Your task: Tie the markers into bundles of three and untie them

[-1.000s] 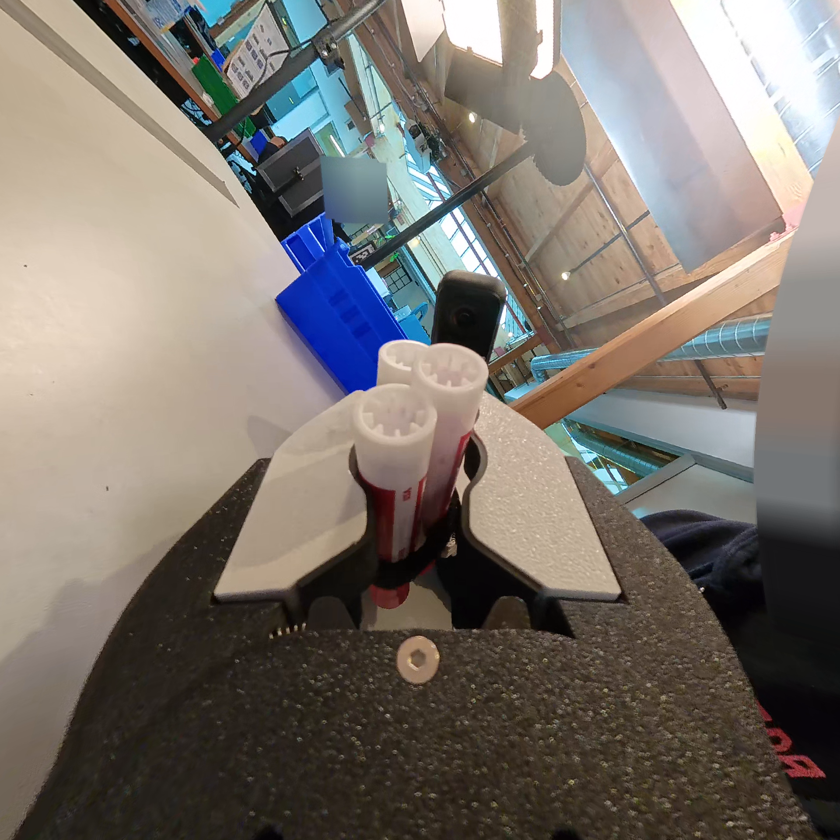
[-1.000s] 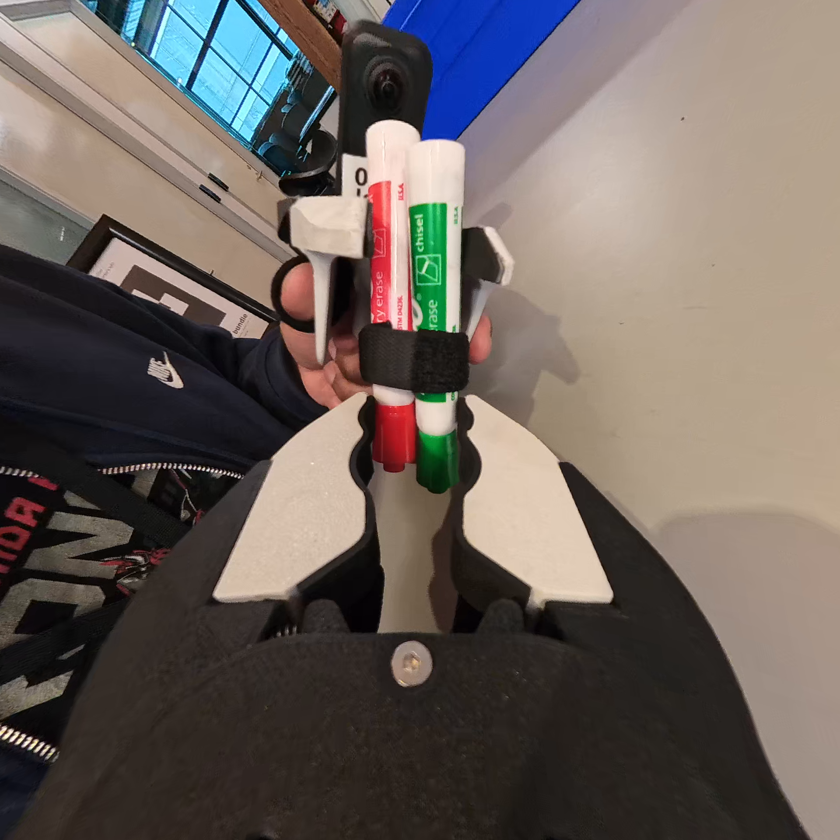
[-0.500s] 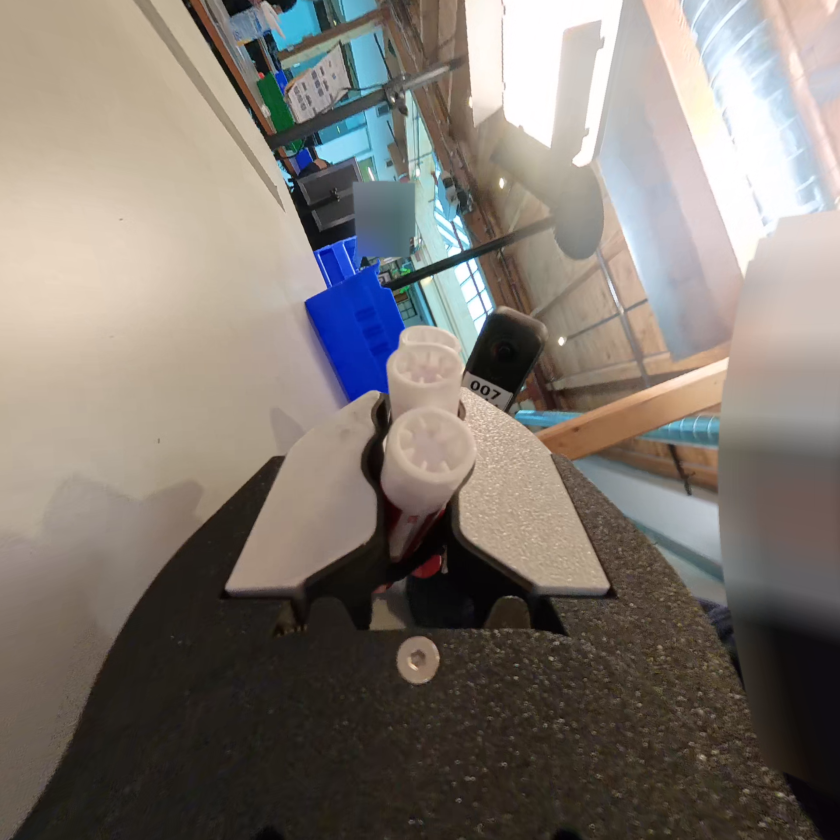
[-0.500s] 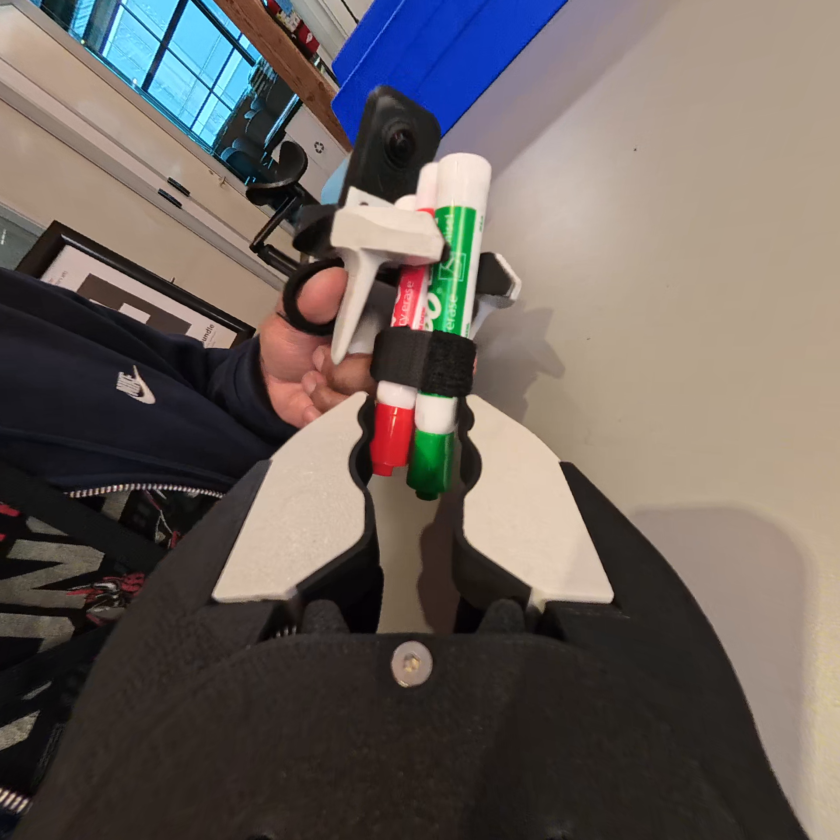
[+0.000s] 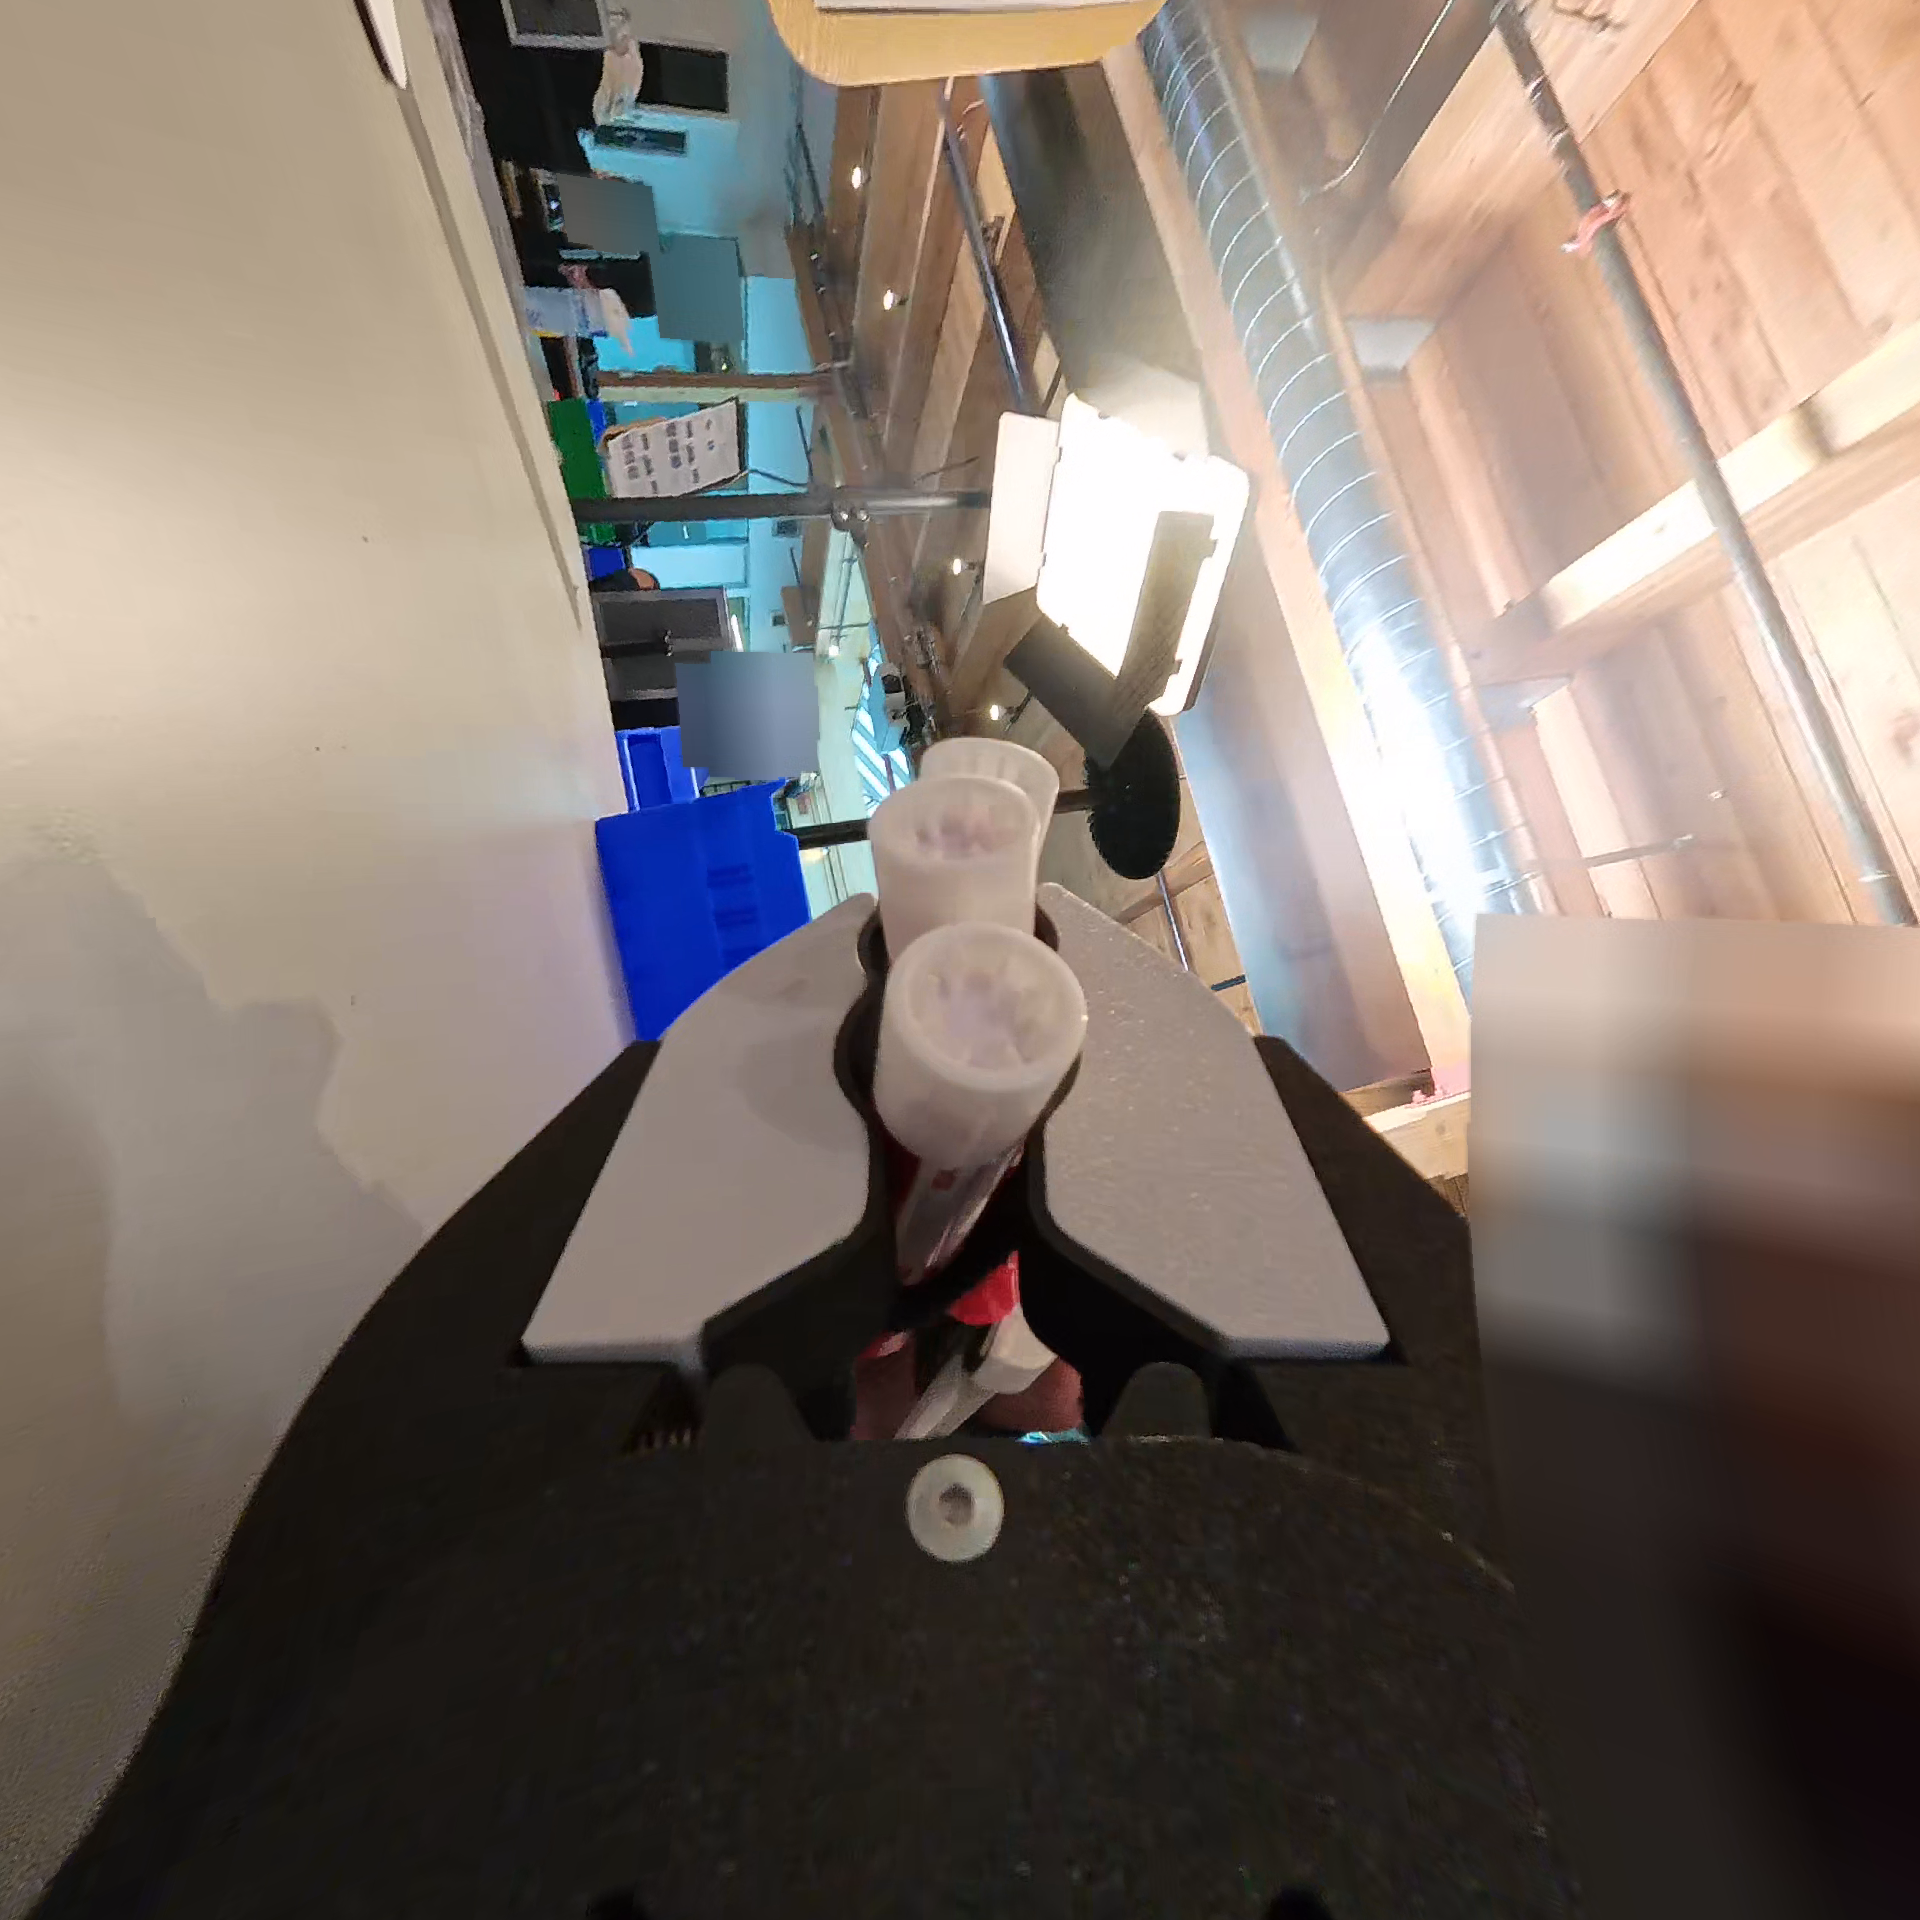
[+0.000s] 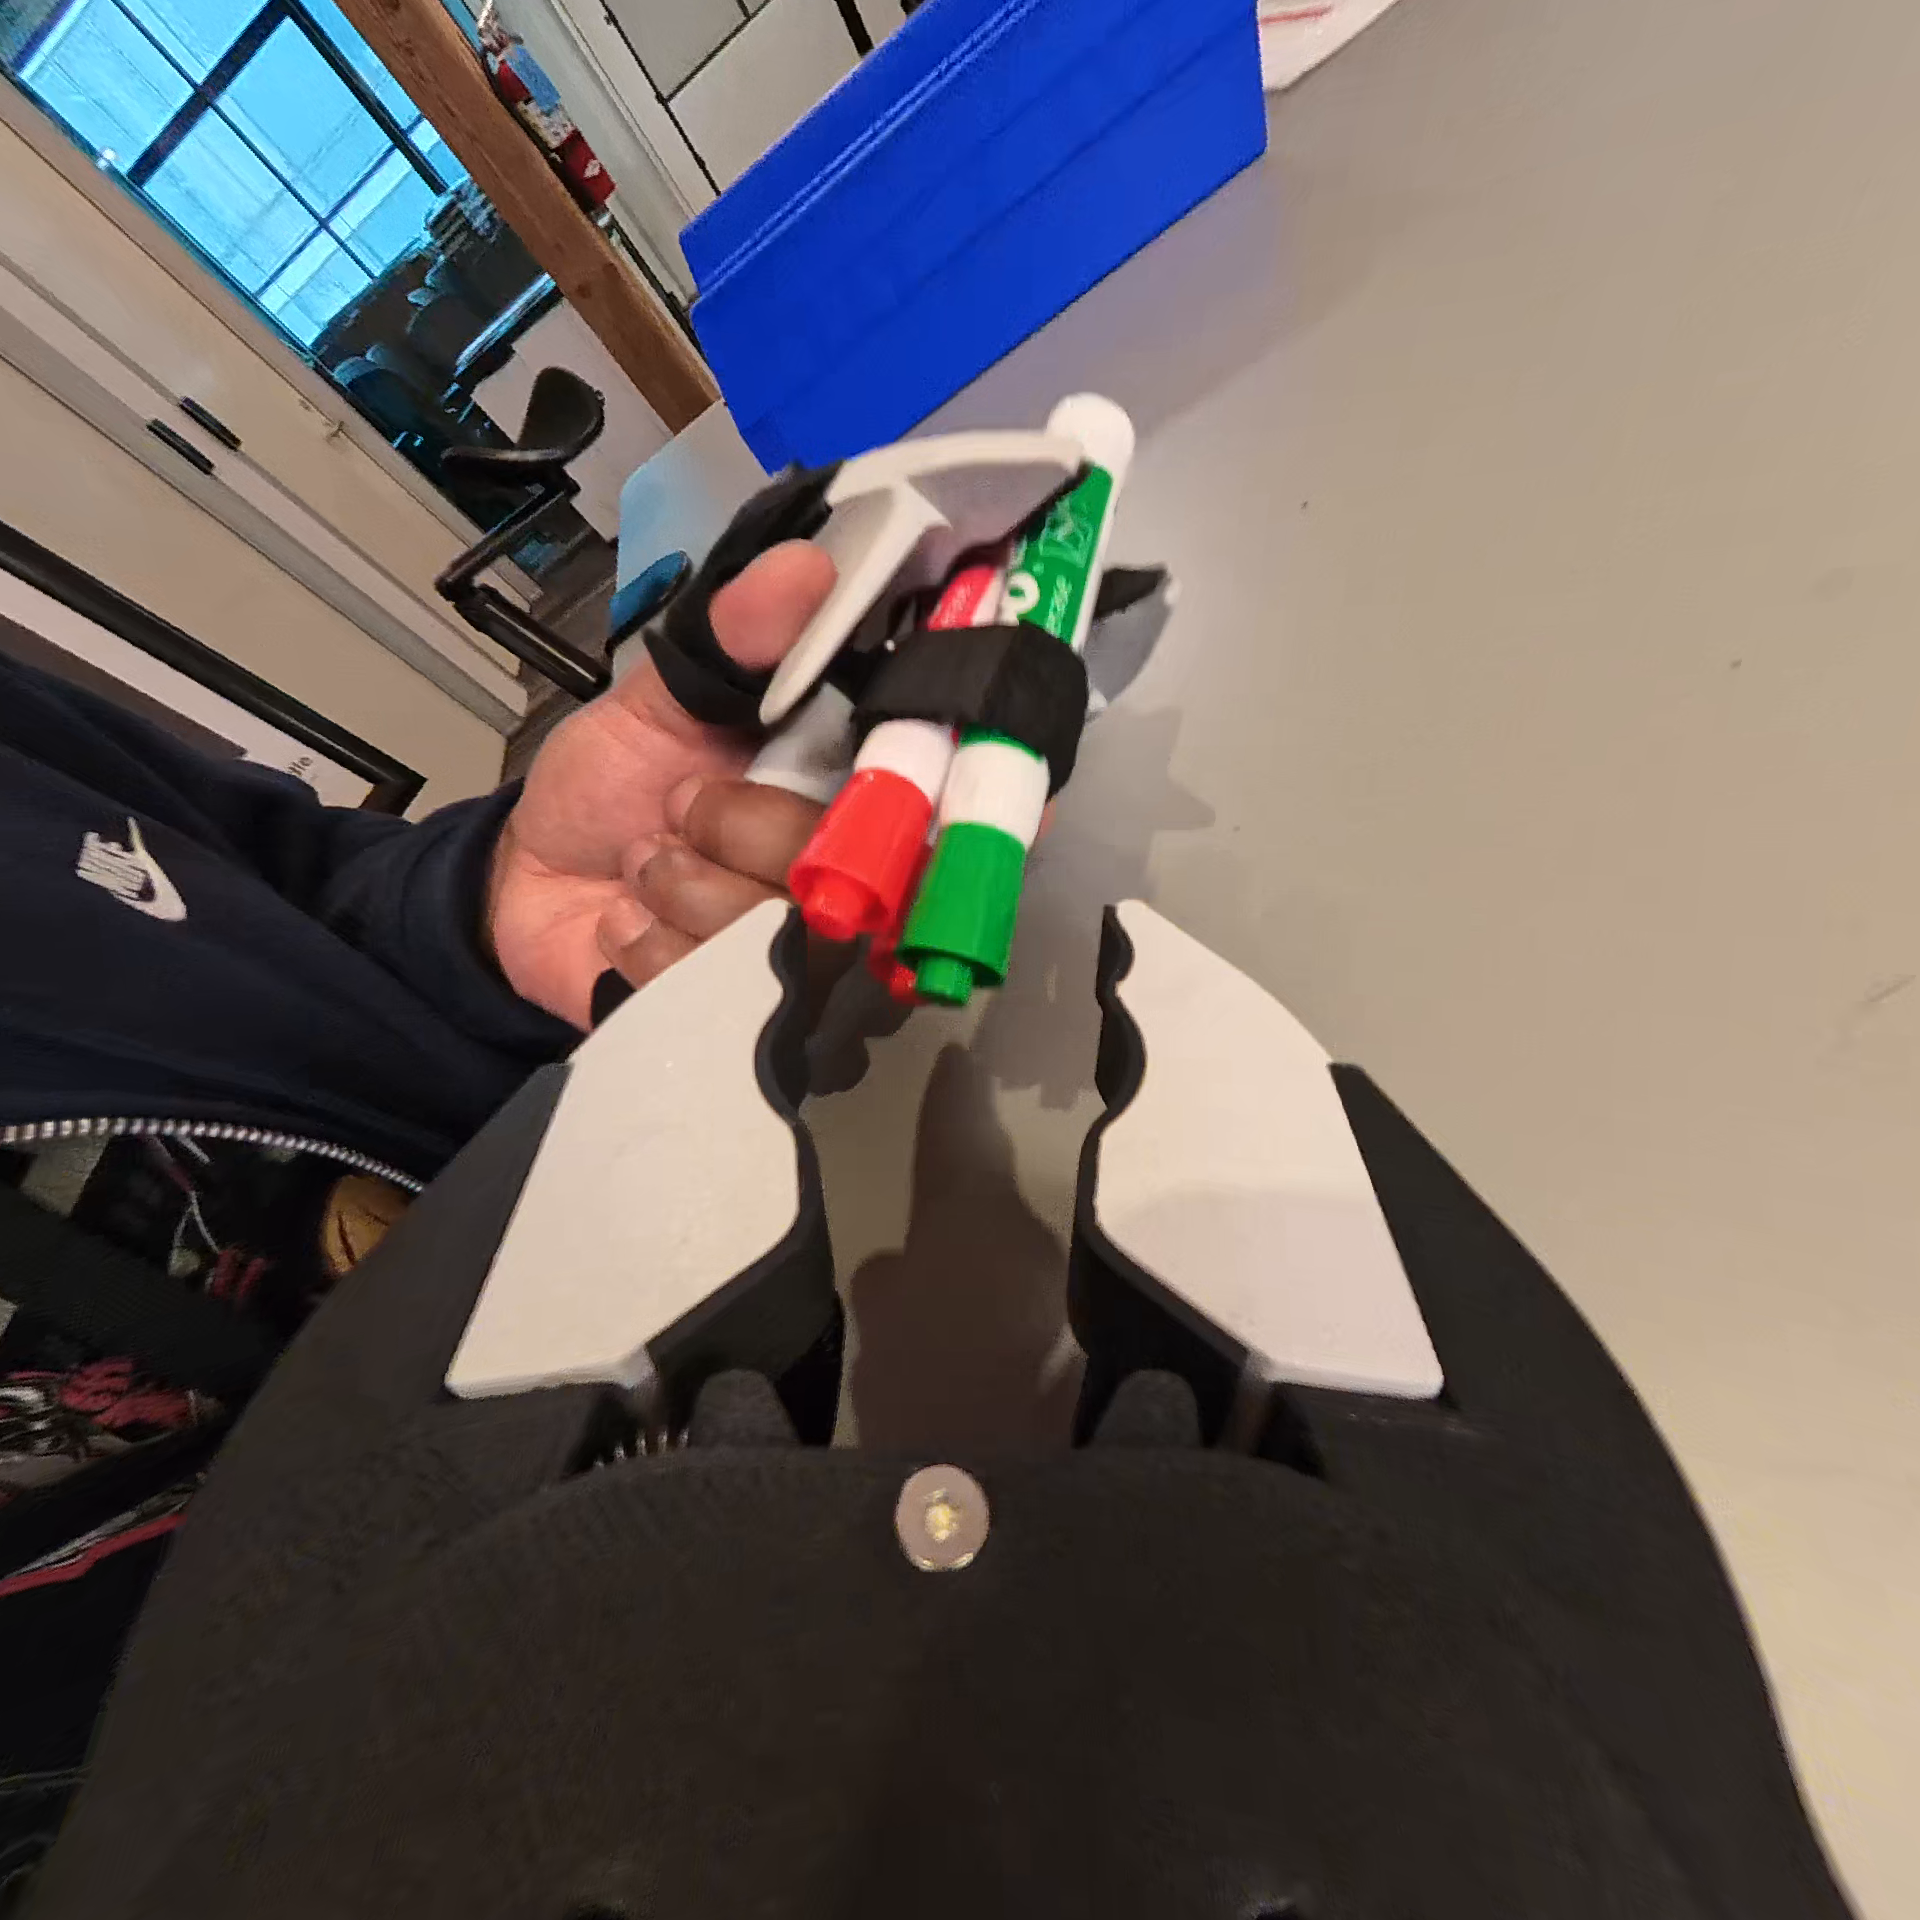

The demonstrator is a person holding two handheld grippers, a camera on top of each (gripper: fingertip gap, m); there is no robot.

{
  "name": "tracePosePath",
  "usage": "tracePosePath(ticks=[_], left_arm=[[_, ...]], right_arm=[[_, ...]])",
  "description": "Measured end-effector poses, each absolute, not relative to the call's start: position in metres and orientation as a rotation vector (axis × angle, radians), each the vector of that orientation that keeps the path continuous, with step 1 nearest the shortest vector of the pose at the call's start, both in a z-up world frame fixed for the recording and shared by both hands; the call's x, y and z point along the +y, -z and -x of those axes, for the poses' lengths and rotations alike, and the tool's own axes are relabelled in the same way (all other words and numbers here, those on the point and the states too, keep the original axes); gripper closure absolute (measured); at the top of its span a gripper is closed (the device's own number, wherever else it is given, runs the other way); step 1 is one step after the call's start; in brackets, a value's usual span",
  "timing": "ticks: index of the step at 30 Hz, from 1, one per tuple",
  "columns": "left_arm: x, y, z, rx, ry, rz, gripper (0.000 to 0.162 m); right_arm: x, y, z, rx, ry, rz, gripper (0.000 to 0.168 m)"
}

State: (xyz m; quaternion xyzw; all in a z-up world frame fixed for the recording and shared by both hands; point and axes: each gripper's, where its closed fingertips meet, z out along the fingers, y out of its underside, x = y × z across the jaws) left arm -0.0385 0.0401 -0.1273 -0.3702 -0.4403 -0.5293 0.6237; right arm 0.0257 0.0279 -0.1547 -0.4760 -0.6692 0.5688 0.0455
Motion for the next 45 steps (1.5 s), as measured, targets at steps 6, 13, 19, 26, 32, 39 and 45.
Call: tracePosePath(ticks=[6,13,19,26,32,39,45], left_arm=[[0.037,0.118,0.036,-0.962,1.185,0.856,0.139],[0.040,0.118,0.026,-0.945,1.178,0.863,0.140],[0.041,0.119,0.023,-0.940,1.168,0.894,0.139],[0.045,0.124,0.021,-0.947,1.135,0.950,0.140],[0.053,0.124,0.009,-0.917,1.124,1.012,0.140],[0.063,0.128,-0.004,-0.905,1.173,1.051,0.140],[0.064,0.128,-0.009,-0.882,1.183,1.090,0.139]], right_arm=[[0.019,0.147,-0.035,-1.993,-1.995,1.545,0.113],[0.009,0.142,-0.035,-1.948,-2.123,1.617,0.126],[0.009,0.143,-0.037,-1.947,-2.125,1.633,0.129],[0.011,0.149,-0.039,-1.963,-2.064,1.626,0.126],[0.016,0.149,-0.045,-1.964,-2.075,1.650,0.120],[0.022,0.152,-0.051,-1.951,-2.064,1.686,0.125],[0.022,0.154,-0.054,-1.944,-2.077,1.685,0.128]])
